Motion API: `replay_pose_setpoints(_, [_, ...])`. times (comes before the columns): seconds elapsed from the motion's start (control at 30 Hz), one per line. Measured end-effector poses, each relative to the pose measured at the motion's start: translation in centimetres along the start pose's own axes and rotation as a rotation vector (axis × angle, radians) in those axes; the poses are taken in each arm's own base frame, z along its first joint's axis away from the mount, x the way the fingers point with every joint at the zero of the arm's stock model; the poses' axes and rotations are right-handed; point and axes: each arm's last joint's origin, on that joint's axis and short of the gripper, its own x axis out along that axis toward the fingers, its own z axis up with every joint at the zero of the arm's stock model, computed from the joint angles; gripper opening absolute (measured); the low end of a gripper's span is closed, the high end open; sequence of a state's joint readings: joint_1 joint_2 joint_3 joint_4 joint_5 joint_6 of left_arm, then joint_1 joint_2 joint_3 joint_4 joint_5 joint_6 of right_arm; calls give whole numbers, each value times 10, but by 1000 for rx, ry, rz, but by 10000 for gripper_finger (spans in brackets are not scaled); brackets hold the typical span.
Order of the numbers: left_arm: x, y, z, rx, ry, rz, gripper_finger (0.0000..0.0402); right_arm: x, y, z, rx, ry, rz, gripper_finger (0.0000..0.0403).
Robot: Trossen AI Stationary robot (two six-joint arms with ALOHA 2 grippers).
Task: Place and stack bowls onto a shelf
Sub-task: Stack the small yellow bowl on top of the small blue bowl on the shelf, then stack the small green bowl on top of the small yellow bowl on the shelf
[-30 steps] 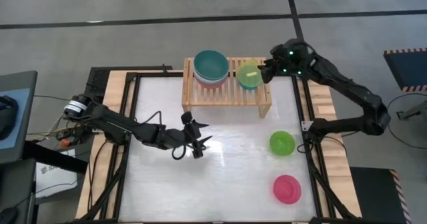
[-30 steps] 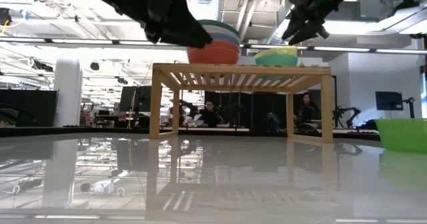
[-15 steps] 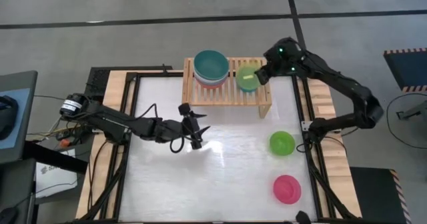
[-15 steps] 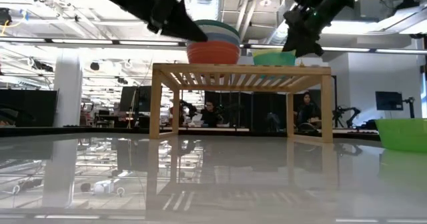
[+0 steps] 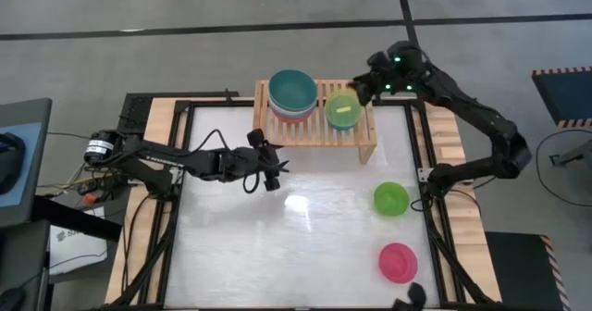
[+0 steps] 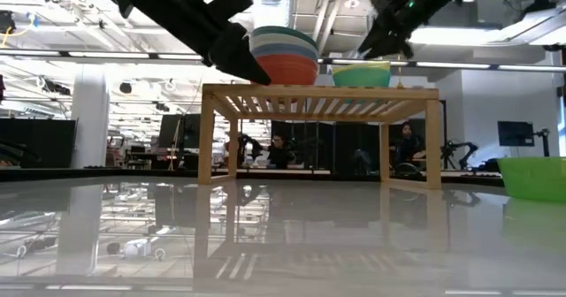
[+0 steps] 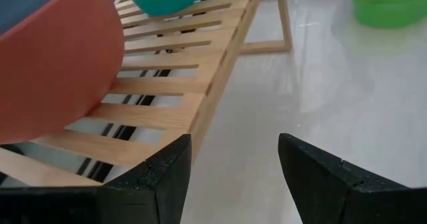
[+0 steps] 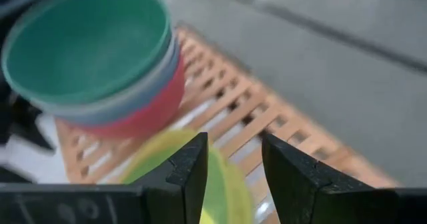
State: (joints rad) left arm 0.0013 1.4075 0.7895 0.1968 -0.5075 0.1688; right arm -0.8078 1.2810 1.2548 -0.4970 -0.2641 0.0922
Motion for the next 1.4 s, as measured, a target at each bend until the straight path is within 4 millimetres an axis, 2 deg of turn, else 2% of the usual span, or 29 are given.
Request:
replay_pose_setpoints(0.27, [4, 7, -1, -19, 4, 19, 210, 37, -20, -13, 17, 126, 20, 168])
replay_pose_setpoints(0.43, [4, 8, -1, -19, 5, 23, 210, 43, -29, -22, 65, 207, 45, 168])
replay_pose_setpoints(0.53, [4, 8, -1, -20, 6, 23, 210, 30, -25, -16, 49, 165, 48, 168])
replay_pose_setpoints(0.67, [4, 8, -1, -21, 6, 23, 210, -4, -13, -7, 28, 77, 51, 168])
replay_pose_setpoints(0.83, [2, 6, 1, -32, -9, 15, 210, -47, 10, -17, 26, 118, 31, 168])
replay_pose_setpoints(0.93, [0, 2, 5, -42, -48, -6, 210, -61, 27, -38, 5, 192, 32, 168])
replay_pose_setpoints(1.17, [-5, -7, 10, -50, -99, -62, 210, -86, 70, -101, -7, 277, 224, 168])
replay_pose_setpoints(1.4, [-9, -12, 17, -58, -159, -80, 210, -82, 100, -183, 0, 496, 288, 168])
